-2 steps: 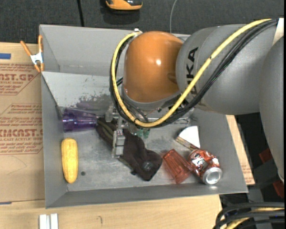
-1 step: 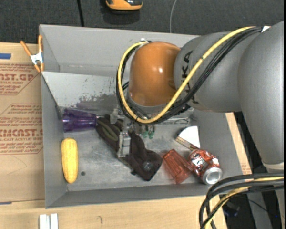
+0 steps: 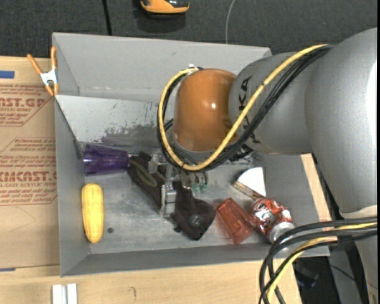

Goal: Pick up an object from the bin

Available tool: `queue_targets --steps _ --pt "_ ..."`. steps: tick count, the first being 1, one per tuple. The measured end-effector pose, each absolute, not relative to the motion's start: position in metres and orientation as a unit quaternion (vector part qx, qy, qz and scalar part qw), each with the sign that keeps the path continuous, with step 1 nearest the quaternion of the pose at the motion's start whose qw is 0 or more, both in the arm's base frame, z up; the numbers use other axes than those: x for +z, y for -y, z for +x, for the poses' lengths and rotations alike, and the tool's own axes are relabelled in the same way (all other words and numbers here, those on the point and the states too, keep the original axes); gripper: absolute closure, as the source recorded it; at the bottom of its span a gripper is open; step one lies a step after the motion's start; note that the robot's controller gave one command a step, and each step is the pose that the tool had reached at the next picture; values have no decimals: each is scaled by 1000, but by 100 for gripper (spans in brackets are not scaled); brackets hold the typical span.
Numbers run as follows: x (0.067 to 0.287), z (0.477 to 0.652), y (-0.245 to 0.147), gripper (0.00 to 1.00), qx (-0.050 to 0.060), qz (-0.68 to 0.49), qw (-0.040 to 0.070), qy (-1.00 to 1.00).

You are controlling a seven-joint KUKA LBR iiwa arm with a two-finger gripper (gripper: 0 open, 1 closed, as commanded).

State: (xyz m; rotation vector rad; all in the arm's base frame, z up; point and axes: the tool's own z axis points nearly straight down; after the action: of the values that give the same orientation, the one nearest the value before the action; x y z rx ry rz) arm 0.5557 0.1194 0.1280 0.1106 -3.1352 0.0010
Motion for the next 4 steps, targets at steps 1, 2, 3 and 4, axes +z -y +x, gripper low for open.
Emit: queue_targets --steps 1,2,3,4 --pt "130 555 -118 0 0 40 2 999" --pt "157 549 -112 0 0 129 5 992" --pt "159 560 -100 0 -1 145 -5 989" --pt "138 559 -82 0 -1 4 0 1000"
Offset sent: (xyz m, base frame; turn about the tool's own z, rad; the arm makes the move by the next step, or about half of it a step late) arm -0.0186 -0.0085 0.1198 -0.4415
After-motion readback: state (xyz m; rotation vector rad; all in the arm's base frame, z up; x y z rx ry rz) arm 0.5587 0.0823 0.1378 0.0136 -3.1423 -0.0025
